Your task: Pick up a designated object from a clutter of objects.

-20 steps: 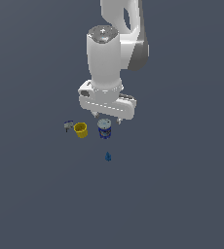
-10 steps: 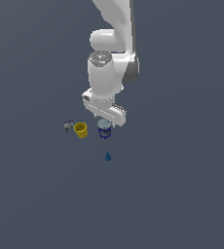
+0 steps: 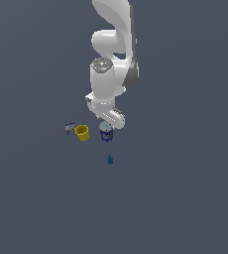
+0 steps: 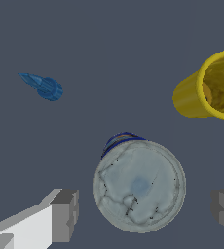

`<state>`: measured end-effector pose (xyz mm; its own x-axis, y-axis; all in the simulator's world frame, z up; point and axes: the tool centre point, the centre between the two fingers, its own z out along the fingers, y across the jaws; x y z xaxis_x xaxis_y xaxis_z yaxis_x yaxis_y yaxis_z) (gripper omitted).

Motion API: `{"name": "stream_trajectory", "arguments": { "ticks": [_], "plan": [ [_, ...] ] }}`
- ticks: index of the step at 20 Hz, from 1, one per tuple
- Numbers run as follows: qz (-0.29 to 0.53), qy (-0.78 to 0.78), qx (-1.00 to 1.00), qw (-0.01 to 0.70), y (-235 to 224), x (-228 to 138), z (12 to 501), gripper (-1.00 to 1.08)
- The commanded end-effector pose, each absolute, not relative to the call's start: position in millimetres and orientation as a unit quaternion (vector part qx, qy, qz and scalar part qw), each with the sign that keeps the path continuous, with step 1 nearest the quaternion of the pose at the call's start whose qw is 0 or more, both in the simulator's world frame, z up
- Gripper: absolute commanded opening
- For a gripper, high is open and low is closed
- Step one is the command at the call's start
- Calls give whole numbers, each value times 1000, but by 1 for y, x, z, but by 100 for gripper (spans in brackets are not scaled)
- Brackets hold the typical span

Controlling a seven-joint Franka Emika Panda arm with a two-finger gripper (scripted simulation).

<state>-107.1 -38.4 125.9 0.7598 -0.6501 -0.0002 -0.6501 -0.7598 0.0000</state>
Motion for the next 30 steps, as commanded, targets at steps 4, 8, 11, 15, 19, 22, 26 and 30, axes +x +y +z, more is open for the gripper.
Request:
{"name": "stream_trajectory", "arguments": {
  "ticks": [4,8,11,15,19,22,26,30],
  "plan": [
    [0,348,-937,0,-39,-108,124,100],
    [0,348,-937,0,-39,-108,116,100],
    [0,349,-937,0,-39,-109,105,100],
    [0,350,-937,0,-39,-110,88,100],
    [0,350,-937,0,-39,-110,78,100],
    [0,350,-937,0,-39,-110,76,100],
    [0,350,-937,0,-39,-110,76,-100],
    [0,350,-937,0,-39,-110,76,-100]
  ]
}}
